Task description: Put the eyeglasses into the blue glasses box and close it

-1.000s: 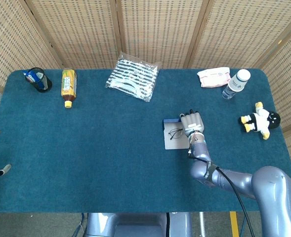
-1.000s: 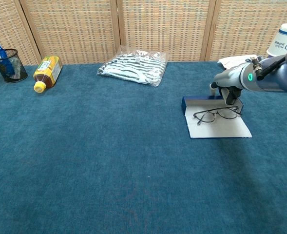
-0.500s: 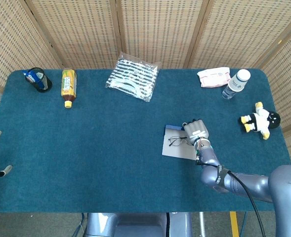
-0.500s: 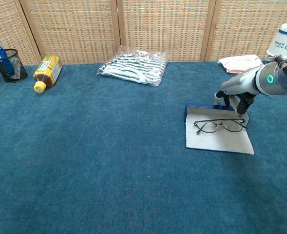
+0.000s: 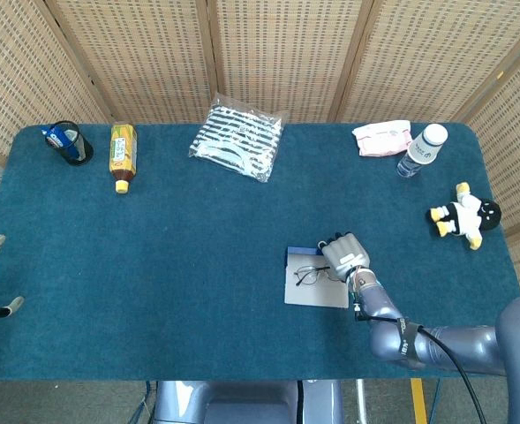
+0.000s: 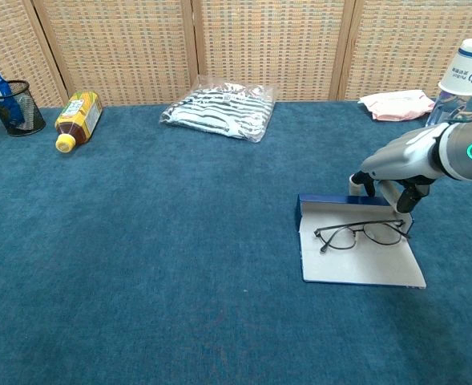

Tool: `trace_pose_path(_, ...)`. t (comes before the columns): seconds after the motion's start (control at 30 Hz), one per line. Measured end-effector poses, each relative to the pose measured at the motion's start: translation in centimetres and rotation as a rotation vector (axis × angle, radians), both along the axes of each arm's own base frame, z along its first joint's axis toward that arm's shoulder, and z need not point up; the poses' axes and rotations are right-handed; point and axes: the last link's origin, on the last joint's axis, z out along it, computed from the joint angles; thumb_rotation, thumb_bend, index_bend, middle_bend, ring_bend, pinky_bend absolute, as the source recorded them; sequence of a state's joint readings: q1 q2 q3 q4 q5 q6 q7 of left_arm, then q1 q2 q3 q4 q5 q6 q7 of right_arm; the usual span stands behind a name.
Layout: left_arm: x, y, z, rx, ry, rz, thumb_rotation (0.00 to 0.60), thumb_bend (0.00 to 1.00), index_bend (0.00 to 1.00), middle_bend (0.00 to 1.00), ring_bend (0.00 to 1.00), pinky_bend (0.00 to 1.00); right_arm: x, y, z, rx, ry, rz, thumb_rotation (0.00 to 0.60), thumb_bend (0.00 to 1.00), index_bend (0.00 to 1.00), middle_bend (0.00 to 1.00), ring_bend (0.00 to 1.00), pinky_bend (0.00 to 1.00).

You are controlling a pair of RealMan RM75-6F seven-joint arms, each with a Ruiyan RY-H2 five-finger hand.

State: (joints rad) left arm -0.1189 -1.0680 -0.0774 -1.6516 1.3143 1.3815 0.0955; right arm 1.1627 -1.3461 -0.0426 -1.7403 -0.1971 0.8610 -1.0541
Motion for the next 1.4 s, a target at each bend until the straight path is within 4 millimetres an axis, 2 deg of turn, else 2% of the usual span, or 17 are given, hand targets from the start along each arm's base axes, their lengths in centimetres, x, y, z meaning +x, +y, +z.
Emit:
trace_pose_path(0.1,0.0,0.0,0.0,-0.002,0.001,-0.001,0.600,0.00,0.00,0.00,0.00,0.00,0.0,0.7,0.2,0.005,0.003,0.005,0.600,1.00,0.17,0.19,0.14,0.22)
trace_pose_path(0.13,0.1,0.0,-0.1,-0.002,0.002,-0.002,0.600,0.00,0.00,0.00,0.00,0.00,-0.1,0.9,0.3,0.008,0.004,0.006,0.600,0.99,0.15,0.14,0.11,0.21)
trace_pose_path(0.17,0.1,0.0,-0.1,-0.003,0.002,-0.003,0.600,0.00,0.00,0.00,0.00,0.00,-0.1,1.1,0.4,0.009,0.006,0.009,0.600,0.93,0.12,0.09,0.08,0.19)
trace_pose_path(0.2,0.1,-0.1,-0.1,-0.003,0.002,-0.003,0.600,0.00,0.00,0.00,0.00,0.00,-0.1,1.2,0.5,0.009,0.007,0.011,0.600,0.74,0.07,0.03,0.04,0.16)
trace_pose_path(0.23,0.1,-0.1,-0.1,-0.003,0.003,-0.004,0.600,0.00,0.00,0.00,0.00,0.00,-0.1,1.3,0.6,0.006,0.004,0.013,0.600,0.47,0.03,0.00,0.00,0.12)
trace_pose_path(0.3,0.1,-0.1,-0.1,-0.003,0.004,-0.005,0.600,0.00,0.00,0.00,0.00,0.00,-0.1,1.3,0.7,-0.002,-0.005,0.020,0.600,0.09,0.00,0.00,0.00,0.07)
trace_pose_path(0.33,0.1,-0.1,-0.1,-0.003,0.003,-0.006,0.600,0.00,0.00,0.00,0.00,0.00,0.0,1.3,0.8,-0.011,-0.012,0.030,0.600,0.01,0.00,0.00,0.00,0.04)
trace_pose_path(0.43,0.2,-0.1,-0.1,-0.003,0.004,-0.008,0.600,0.00,0.00,0.00,0.00,0.00,0.2,1.2,1.1,-0.037,-0.029,0.077,0.600,0.00,0.00,0.00,0.00,0.00)
trace_pose_path(0.6,0.2,-0.1,-0.1,-0.002,0.003,-0.009,0.600,0.00,0.00,0.00,0.00,0.00,0.7,1.5,1.8,-0.087,-0.100,0.203,0.600,0.00,0.00,0.00,0.00,0.00)
trace_pose_path(0.9,0.2,-0.1,0.1,0.000,-0.002,-0.010,0.600,0.00,0.00,0.00,0.00,0.00,-0.2,4.2,3.3,-0.154,-0.301,0.344,0.600,0.00,0.01,0.00,0.00,0.00)
trace_pose_path(0.97,0.2,-0.1,0.1,-0.001,-0.002,-0.013,0.600,0.00,0.00,0.00,0.00,0.00,-0.9,5.3,3.6,-0.161,-0.331,0.387,0.600,0.00,0.05,0.00,0.00,0.00)
trace_pose_path(1.13,0.5,-0.3,0.0,0.000,-0.001,-0.028,0.600,0.00,0.00,0.00,0.00,0.00,-3.6,8.5,3.4,-0.159,-0.375,0.478,0.600,0.00,0.27,0.00,0.00,0.00)
trace_pose_path(1.23,0.6,-0.5,0.1,0.003,-0.002,-0.036,0.600,0.00,0.00,0.00,0.00,0.00,-5.1,10.0,2.9,-0.149,-0.379,0.513,0.600,0.05,0.33,0.00,0.00,0.00)
trace_pose_path(1.4,0.8,-0.7,0.2,0.006,-0.004,-0.044,0.600,0.00,0.00,0.00,0.00,0.00,-6.7,11.6,1.3,-0.126,-0.375,0.541,0.600,0.12,0.36,0.00,0.00,0.00)
